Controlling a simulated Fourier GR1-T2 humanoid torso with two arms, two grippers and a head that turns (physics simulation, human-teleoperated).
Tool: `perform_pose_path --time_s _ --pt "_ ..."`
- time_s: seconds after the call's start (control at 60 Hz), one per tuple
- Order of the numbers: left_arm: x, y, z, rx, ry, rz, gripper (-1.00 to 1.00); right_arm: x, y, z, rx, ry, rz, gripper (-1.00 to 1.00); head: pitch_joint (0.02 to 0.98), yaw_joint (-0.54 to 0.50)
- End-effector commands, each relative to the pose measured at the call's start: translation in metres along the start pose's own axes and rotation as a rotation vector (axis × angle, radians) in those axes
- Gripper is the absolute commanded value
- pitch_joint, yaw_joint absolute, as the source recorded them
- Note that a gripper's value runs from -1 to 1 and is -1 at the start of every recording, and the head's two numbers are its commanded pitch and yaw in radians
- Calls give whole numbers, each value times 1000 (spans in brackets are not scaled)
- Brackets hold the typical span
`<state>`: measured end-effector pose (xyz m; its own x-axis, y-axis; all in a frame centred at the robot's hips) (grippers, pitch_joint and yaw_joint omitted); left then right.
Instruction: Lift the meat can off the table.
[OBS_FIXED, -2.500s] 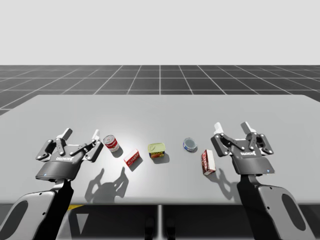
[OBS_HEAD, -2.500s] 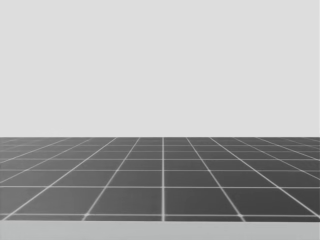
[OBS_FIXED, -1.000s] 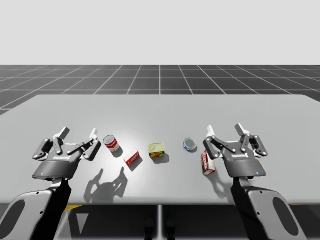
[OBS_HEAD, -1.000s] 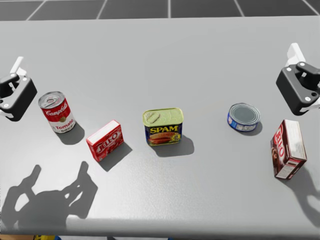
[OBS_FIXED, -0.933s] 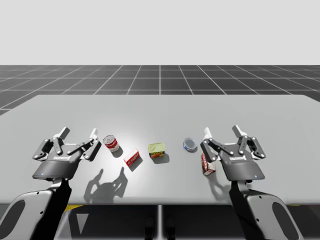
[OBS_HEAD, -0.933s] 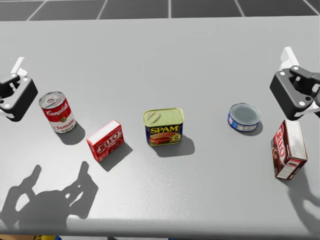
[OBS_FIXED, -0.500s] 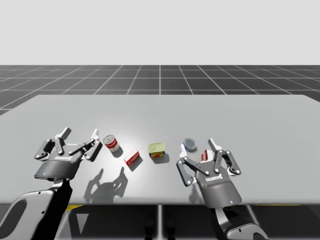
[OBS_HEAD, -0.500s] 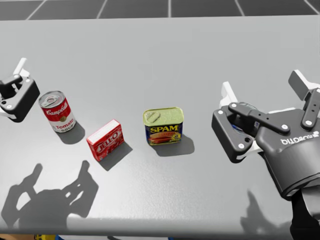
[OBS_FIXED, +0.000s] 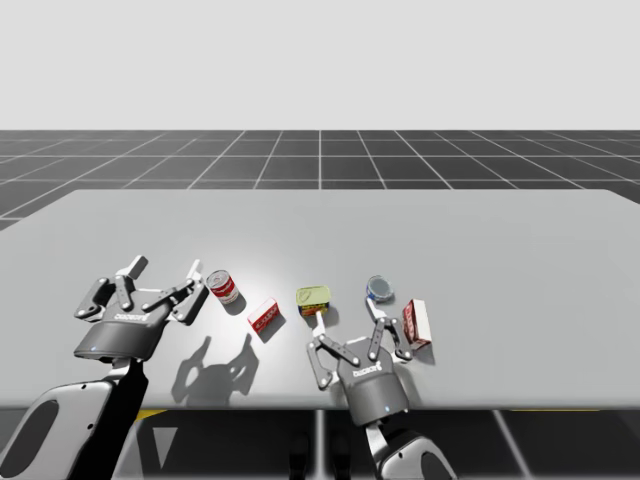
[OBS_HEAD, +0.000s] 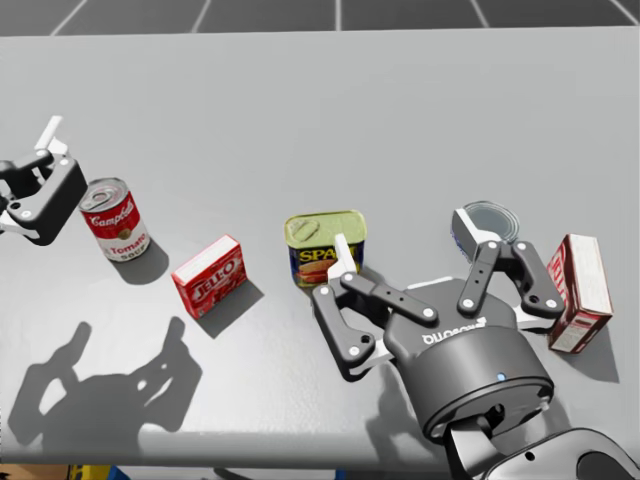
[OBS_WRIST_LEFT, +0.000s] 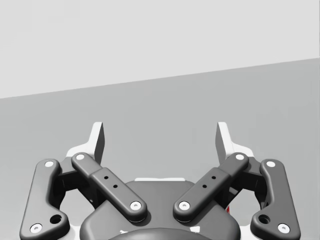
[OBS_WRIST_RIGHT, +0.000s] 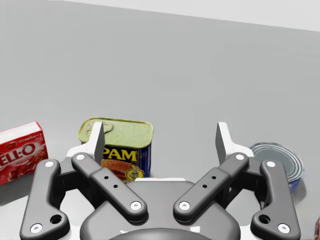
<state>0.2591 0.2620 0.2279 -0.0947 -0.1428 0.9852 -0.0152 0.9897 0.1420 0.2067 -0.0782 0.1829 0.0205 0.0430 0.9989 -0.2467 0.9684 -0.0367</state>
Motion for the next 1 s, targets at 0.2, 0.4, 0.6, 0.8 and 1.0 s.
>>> perform_pose_path --time_s 0.2,0.4,0.6,0.8,1.0 --pt "0 -2 2 -5 1 -1 -1000 -31 30 -20 25 77 -6 -1000 841 43" --pt "0 -3 2 -4 1 0 -1000 -41 39 -36 -13 101 3 -1000 838 44" --pt "1 -3 3 -2 -1 4 -1000 -51 48 -51 -23 139 -6 -1000 835 45" --pt "2 -2 3 -2 -1 7 -1000 -57 54 -64 -48 161 -12 -1000 834 45" --pt "2 -2 3 -4 -1 7 -1000 -63 59 -79 -86 167 -8 -1000 830 38"
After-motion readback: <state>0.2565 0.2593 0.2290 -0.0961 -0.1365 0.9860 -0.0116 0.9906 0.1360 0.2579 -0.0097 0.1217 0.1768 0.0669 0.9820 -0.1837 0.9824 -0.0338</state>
